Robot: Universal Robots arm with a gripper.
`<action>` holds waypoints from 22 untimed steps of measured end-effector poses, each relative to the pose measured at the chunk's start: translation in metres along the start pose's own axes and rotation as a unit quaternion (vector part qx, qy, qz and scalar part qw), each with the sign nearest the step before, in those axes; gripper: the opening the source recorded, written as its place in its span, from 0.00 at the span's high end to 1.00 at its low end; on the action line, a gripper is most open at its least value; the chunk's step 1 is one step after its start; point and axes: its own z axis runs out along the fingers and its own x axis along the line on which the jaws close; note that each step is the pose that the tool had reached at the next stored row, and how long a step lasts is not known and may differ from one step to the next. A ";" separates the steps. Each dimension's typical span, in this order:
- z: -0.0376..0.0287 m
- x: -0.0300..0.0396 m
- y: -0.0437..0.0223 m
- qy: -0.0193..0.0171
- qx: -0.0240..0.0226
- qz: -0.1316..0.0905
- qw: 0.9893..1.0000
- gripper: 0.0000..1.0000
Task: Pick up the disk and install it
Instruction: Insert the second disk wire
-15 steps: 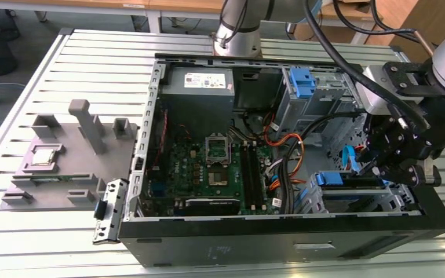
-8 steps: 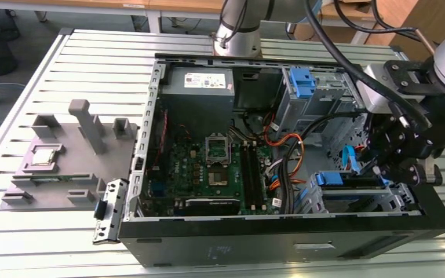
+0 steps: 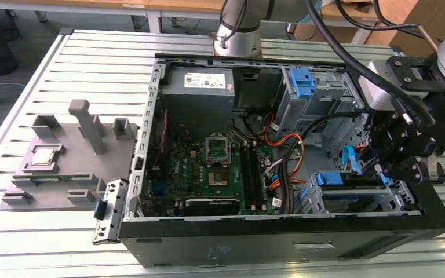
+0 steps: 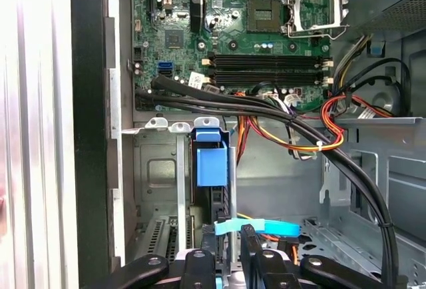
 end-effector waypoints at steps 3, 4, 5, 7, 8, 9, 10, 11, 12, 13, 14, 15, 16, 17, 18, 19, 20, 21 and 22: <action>-0.0010 -0.0001 0.0000 0.000 0.000 0.000 1.000 0.71; -0.0011 -0.0002 0.0000 0.000 0.000 0.000 1.000 0.71; -0.0013 -0.0001 0.0000 0.000 0.000 0.000 1.000 0.71; -0.0013 -0.0001 0.0000 0.000 0.000 0.000 1.000 0.71; -0.0013 -0.0001 0.0000 0.000 0.000 0.000 1.000 0.71; -0.0015 -0.0002 -0.0001 0.000 0.000 0.000 1.000 0.71; -0.0019 -0.0002 -0.0001 0.000 0.000 0.000 1.000 0.71; -0.0023 -0.0002 -0.0001 0.000 0.000 0.000 1.000 0.71; -0.0025 -0.0003 -0.0001 0.000 0.000 0.000 1.000 0.71; -0.0029 -0.0003 -0.0001 0.000 0.000 0.000 1.000 0.71; -0.0029 -0.0003 -0.0001 0.000 0.000 0.000 1.000 0.71; -0.0030 -0.0003 -0.0001 0.000 0.000 0.000 1.000 0.71; -0.0030 -0.0003 -0.0001 0.000 0.000 0.000 1.000 0.71; -0.0032 -0.0003 -0.0001 0.000 0.000 0.000 1.000 0.71; -0.0034 -0.0003 -0.0001 0.000 0.000 0.000 1.000 0.71; -0.0036 -0.0004 -0.0001 0.000 0.000 0.000 1.000 0.71; -0.0041 -0.0004 -0.0001 0.000 0.000 0.000 1.000 0.71; -0.0045 -0.0004 -0.0001 0.000 0.000 0.000 1.000 0.71; -0.0046 -0.0005 -0.0001 0.000 0.000 0.000 1.000 0.71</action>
